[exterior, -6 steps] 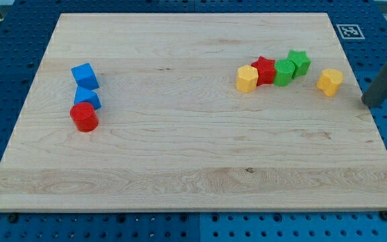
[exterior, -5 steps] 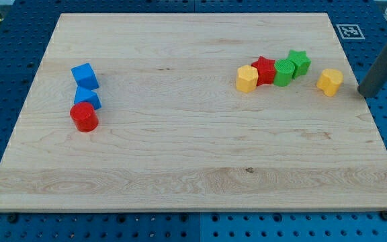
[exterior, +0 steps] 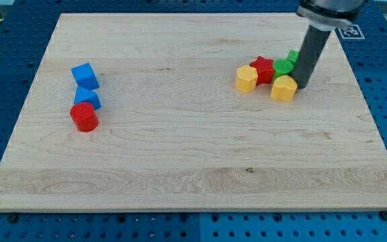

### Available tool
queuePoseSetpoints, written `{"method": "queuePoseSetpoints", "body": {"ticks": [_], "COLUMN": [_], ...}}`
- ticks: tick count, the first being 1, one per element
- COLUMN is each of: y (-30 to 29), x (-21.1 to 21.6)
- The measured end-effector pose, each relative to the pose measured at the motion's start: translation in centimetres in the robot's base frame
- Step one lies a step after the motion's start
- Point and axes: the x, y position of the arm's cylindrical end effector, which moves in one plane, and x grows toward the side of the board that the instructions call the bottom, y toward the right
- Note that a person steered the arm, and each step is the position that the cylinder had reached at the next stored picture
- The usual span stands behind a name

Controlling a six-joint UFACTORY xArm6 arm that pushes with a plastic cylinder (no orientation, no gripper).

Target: Slide the yellow heart vertically below the red circle

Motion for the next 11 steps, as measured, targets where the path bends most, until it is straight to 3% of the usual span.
{"method": "queuePoseSetpoints", "body": {"ticks": [4, 7, 9, 11], "y": [-12.9, -18.6, -19.2, -25.6], "x": [7.6, 14.4, 14.8, 16.1]}}
